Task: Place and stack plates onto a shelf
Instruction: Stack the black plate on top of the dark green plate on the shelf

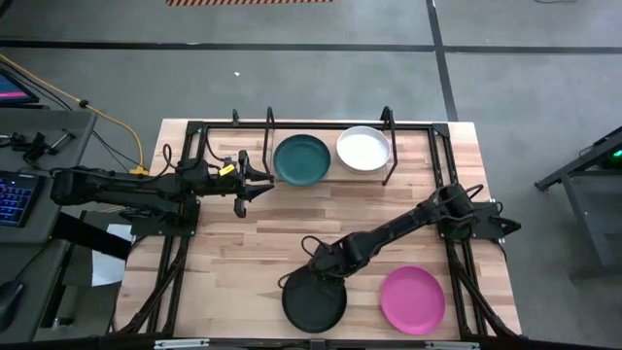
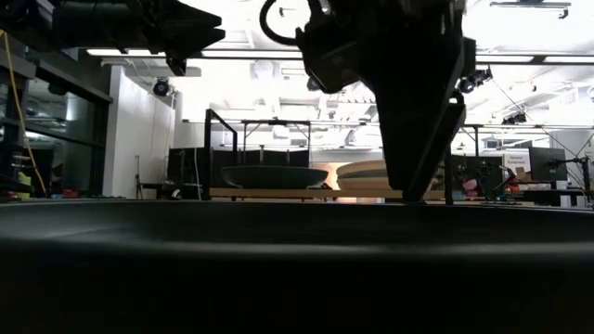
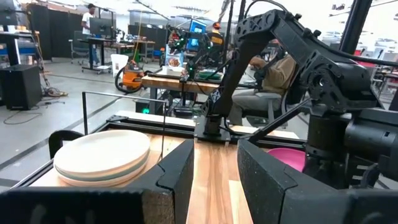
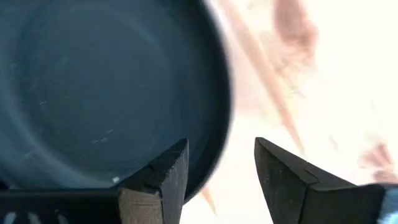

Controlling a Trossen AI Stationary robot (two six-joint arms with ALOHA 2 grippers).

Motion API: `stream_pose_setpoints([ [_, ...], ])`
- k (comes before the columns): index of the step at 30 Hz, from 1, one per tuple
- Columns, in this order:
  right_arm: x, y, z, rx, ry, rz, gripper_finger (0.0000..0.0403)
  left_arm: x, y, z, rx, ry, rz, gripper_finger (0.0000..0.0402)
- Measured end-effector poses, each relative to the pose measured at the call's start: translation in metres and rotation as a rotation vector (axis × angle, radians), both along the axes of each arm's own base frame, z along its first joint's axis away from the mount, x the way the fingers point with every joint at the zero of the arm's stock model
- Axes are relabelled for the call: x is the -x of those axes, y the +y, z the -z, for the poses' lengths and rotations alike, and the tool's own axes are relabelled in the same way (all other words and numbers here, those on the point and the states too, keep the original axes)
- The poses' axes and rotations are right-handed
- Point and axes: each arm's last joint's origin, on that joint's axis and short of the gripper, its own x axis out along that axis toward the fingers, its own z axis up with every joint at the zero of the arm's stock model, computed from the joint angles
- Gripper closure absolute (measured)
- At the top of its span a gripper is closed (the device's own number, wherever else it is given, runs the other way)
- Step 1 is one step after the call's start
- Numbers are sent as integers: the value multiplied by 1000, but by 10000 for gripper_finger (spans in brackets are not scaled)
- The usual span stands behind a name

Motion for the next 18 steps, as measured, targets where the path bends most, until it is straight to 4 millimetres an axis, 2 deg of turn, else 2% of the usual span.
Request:
stream_pose_setpoints([
  [4,-1,2,1,-13,-3,17,238,0,0,0,0,0,0,289],
  [13,-6,5,27,-29,52,-21,239,0,0,0,2,3,0,289],
  [16,-6,5,28,-26,49,-53,260,0,0,0,2,2,3,289],
  [18,-6,5,28,-21,43,-79,293,0,0,0,1,2,6,289],
])
